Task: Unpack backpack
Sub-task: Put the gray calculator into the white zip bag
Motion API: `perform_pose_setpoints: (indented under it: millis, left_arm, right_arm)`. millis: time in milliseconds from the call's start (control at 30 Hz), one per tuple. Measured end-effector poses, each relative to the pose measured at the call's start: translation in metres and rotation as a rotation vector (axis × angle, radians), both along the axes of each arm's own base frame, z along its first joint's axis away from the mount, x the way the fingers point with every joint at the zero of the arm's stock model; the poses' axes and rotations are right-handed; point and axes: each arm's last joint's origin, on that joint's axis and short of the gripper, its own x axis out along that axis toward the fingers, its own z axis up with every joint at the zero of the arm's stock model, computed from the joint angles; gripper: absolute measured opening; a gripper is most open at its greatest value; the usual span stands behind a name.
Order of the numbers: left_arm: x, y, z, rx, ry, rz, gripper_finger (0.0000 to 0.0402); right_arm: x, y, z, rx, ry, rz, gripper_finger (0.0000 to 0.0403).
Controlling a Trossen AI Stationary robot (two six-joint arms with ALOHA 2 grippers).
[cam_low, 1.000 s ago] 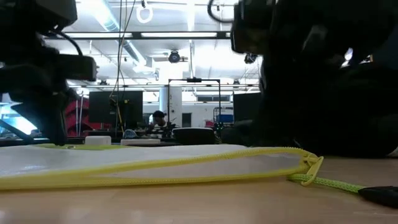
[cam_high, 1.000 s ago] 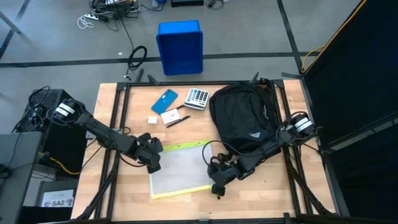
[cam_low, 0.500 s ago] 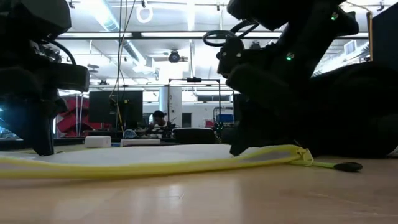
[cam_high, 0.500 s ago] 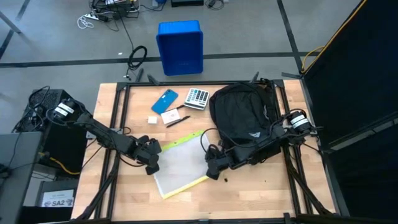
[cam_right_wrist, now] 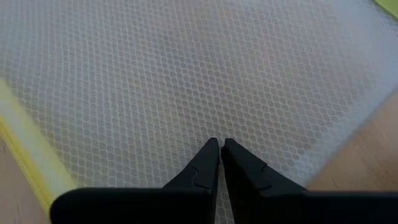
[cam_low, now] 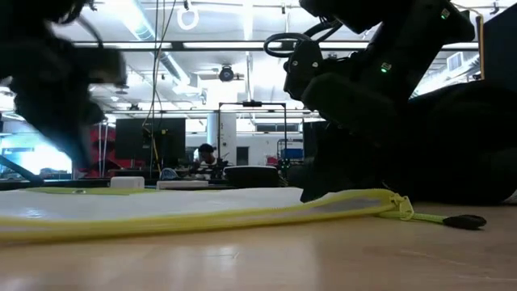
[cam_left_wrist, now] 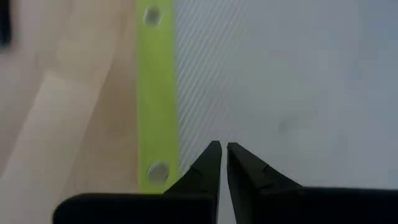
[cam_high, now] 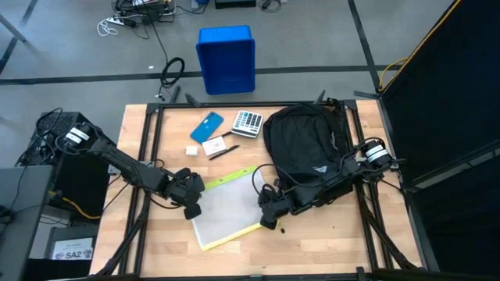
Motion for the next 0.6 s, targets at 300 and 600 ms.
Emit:
perform_pose_setpoints:
  millis: [300,600]
  left_arm:
    - [0.023,-0.033,0.051,0.083,-0.408,-0.174,0.0000]
    - [0.029,-0.085,0.050,0.345,-0.284,-0.165,0.0000]
  right_arm:
    - [0.000,0.000,0.000,0.000,0.000,0.000,0.0008]
    - [0.000,0.000,0.000,-0.001,0.003,0.000,0.0002]
